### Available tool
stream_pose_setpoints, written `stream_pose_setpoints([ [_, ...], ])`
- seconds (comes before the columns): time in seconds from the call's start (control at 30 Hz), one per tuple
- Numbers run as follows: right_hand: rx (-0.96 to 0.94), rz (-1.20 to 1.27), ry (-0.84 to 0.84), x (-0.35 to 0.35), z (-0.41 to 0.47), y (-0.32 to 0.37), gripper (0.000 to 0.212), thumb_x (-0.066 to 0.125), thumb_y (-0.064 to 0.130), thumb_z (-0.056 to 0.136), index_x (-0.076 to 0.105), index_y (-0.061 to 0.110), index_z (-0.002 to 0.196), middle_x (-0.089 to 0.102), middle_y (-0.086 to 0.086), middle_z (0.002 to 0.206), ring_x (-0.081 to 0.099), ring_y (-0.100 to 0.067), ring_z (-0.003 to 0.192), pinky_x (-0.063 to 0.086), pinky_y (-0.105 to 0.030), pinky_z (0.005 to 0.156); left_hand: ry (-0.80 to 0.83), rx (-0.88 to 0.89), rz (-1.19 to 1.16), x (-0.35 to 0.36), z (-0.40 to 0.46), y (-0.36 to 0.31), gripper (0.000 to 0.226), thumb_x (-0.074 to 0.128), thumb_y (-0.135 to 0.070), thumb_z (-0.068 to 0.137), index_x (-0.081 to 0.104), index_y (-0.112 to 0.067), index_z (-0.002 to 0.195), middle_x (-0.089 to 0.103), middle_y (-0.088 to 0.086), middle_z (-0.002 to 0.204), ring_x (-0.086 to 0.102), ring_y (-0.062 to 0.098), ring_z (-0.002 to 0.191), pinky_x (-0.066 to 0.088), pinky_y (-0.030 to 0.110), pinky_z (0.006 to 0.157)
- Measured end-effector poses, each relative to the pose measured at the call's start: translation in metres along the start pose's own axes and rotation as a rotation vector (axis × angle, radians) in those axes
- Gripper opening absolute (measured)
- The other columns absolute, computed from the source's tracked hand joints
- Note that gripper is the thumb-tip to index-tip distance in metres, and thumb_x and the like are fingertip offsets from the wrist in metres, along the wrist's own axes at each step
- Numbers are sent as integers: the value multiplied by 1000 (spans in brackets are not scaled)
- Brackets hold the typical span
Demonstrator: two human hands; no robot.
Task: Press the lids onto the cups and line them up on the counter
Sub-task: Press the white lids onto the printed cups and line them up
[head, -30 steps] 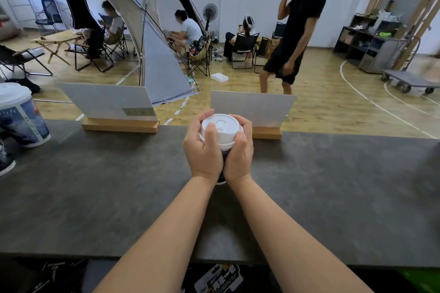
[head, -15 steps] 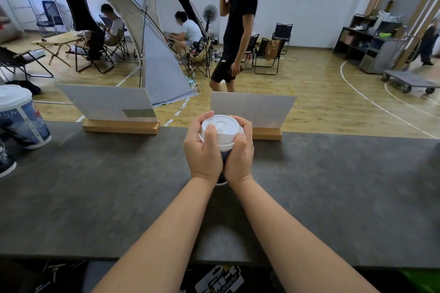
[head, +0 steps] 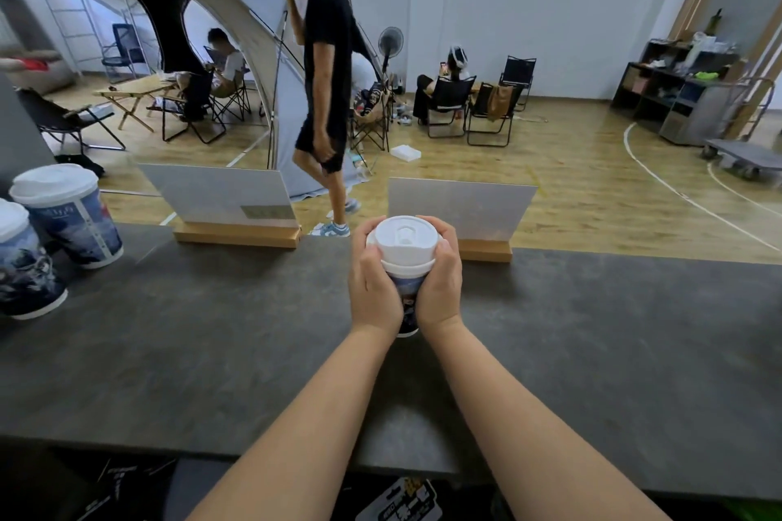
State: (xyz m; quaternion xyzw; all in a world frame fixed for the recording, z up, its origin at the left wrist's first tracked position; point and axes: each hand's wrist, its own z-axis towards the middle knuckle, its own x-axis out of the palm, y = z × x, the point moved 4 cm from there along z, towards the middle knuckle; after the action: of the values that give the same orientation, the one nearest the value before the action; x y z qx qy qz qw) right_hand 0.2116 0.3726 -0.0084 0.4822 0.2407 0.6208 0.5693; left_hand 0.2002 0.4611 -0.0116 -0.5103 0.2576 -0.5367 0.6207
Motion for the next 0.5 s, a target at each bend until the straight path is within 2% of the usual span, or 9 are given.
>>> stream_pose_setpoints([
  [0.13, -52, -46, 43, -2, 4, -4, 36, 36, 45, 83, 57, 21, 100, 64, 2, 97, 62, -7, 89, 50, -23, 71, 29, 34, -14, 1, 1, -3, 32, 29, -27, 91, 56, -29, 108, 63, -11, 102, 61, -3, 93, 50, 17, 74],
  [0.2, -62, -55, 62, -3, 4, -5, 36, 35, 45, 84, 57, 22, 101, 64, 3, 98, 62, -7, 89, 50, -23, 72, 18, 40, -24, 2, 0, -6, 32, 28, -26, 91, 55, -24, 108, 63, -5, 104, 61, -4, 91, 49, 14, 73],
  [0.3, -36, -80, 101, -6, 6, -4, 38, 36, 44, 86, 58, 19, 106, 65, 2, 102, 63, -8, 93, 52, -24, 75, -15, 21, -3, 1, -2, -8, 32, 28, -28, 90, 55, -30, 107, 62, -8, 107, 60, -6, 93, 48, 15, 78],
  [0.4, 30, -92, 174, -14, 14, -5, 39, 39, 35, 91, 60, 10, 111, 67, -6, 107, 64, -17, 98, 54, -33, 82, -26, -9, 89, -2, -9, -9, 32, 32, -30, 87, 56, -35, 108, 61, -16, 106, 58, -8, 96, 49, 22, 83],
  [0.5, 90, -44, 129, -24, 21, 5, 27, 43, 18, 94, 67, 13, 103, 70, -2, 101, 65, -13, 93, 53, -27, 79, -17, -32, 197, -4, -8, -14, 36, 35, -31, 82, 56, -31, 111, 62, -15, 102, 58, -2, 95, 51, 37, 88],
])
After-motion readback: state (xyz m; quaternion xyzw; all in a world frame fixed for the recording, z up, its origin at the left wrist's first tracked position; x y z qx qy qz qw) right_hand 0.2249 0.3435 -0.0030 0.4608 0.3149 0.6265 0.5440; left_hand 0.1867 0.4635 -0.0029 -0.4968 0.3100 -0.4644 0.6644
